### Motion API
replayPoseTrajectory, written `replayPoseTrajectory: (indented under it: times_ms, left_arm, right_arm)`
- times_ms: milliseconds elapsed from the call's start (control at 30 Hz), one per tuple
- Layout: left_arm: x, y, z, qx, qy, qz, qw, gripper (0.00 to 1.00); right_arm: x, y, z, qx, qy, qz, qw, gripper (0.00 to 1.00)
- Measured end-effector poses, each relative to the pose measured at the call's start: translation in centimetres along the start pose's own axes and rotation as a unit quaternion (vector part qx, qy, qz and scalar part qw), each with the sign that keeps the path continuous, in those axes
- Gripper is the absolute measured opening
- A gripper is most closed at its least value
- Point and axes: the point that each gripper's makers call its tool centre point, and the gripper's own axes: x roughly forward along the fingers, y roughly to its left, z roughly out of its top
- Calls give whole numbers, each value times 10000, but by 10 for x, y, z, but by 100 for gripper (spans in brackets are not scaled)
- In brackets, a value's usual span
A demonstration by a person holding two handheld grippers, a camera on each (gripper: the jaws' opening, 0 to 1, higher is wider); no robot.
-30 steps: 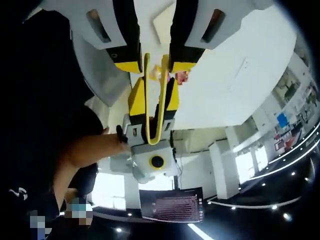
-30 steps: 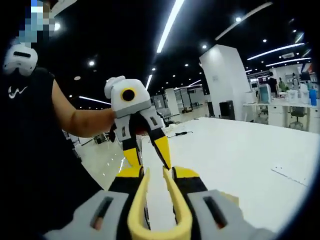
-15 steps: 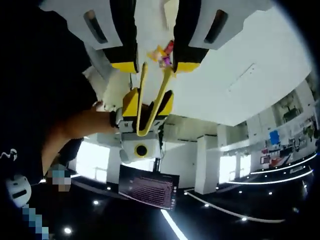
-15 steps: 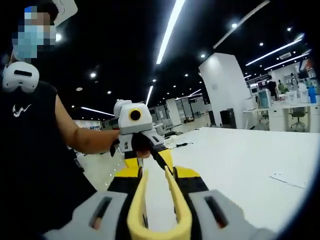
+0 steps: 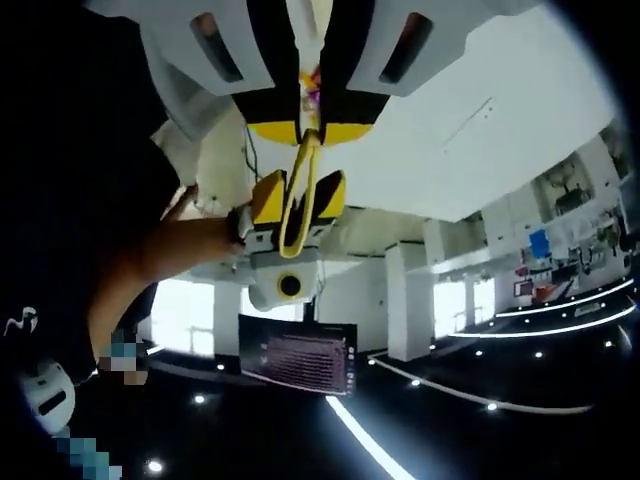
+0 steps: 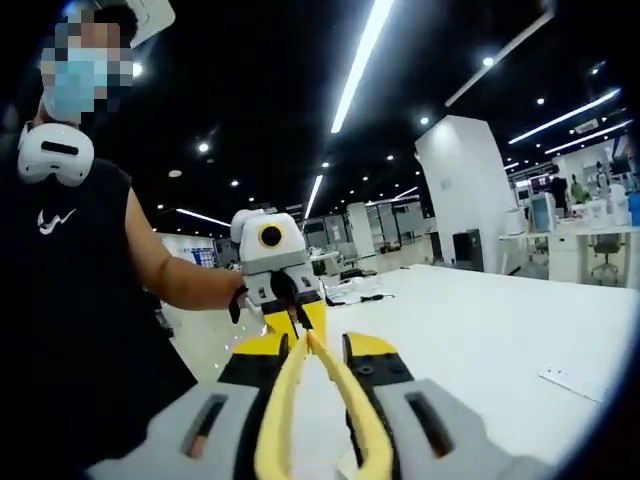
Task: Place the target food into the container with the food tongs after gripping and lifting it, then release it inside without dropping or visibly crushing the food.
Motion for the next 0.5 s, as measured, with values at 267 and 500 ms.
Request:
replayPoseTrajectory:
  times_ms: [267, 500]
  left_arm:
    - [3, 1, -1, 27, 49, -23, 10000, 0]
    - [5, 2, -3, -147, -60, 63, 9999, 0]
  right_arm:
    - [6, 1, 4, 39, -52, 12, 10000, 21]
    - [8, -1, 11, 87, 40, 5, 10000, 23]
